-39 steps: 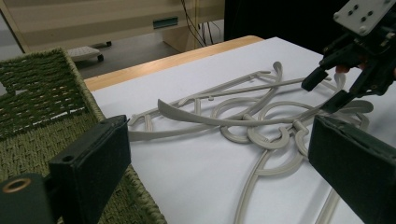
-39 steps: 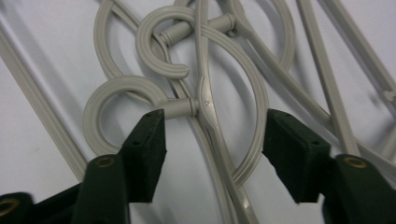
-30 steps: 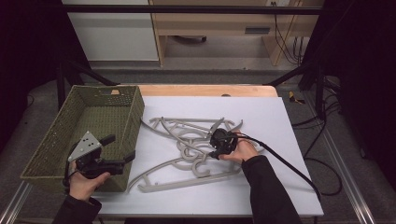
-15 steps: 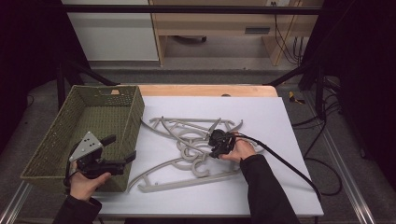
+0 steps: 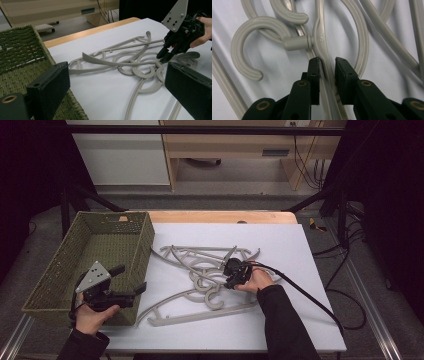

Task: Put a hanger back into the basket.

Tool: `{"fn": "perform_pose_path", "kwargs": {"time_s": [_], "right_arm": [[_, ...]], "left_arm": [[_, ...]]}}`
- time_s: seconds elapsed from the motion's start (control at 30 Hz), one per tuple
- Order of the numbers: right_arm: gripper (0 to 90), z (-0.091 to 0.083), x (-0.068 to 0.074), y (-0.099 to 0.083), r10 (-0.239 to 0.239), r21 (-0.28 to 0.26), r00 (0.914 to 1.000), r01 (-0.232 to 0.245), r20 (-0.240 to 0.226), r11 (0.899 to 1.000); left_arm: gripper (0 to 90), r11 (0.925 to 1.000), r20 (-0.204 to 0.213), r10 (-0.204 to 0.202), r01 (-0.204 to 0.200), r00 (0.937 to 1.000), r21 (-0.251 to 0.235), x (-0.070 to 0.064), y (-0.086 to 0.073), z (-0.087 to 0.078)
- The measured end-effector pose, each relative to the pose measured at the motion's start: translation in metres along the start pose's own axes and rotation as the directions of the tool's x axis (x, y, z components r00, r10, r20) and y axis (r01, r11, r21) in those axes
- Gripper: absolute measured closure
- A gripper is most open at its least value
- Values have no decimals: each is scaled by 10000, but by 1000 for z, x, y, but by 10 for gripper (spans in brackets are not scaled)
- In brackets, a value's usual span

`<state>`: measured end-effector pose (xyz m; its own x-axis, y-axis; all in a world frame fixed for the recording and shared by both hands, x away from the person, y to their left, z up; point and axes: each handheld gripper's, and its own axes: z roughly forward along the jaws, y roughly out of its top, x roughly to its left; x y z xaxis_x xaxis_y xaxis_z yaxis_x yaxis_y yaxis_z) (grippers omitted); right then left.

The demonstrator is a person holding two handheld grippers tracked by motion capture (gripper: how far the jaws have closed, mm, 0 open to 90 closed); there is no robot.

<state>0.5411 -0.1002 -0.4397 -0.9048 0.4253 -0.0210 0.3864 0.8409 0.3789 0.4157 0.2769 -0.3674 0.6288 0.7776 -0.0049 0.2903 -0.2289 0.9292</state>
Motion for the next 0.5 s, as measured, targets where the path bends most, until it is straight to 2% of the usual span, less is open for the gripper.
{"fn": "perform_pose_path", "kwargs": {"time_s": [0.07, 0.17, 0.2, 0.23, 0.3, 0.5], "right_arm": [[775, 0, -1, 0, -171, 66, 9998, 172, -87, 9998], [822, -4, -2, 0, -50, -167, 9999, 48, -109, 9998], [824, -5, -3, 0, 51, -310, 10000, -49, 77, 9995], [824, -5, -3, 0, 51, -310, 10000, -49, 77, 9995], [824, -7, -5, 0, 468, -345, 9989, -467, 24, 9983], [810, 0, -4, 0, 265, -437, 9994, -255, 226, 9987]], "left_arm": [[56, 10000, 1, -9, 9, 10000, 0, 0, 0, 0], [57, 10000, -4, -13, 13, 10000, 15, 0, 0, 0], [57, 10000, -2, -8, 8, 10000, 16, 0, 0, 0], [57, 10000, -2, -8, 8, 10000, 16, 0, 0, 0], [57, 10000, 2, -7, 7, 10000, 16, 0, 0, 0], [58, 10000, -9, 17, -17, 10000, 56, 0, -1, 1]]}}
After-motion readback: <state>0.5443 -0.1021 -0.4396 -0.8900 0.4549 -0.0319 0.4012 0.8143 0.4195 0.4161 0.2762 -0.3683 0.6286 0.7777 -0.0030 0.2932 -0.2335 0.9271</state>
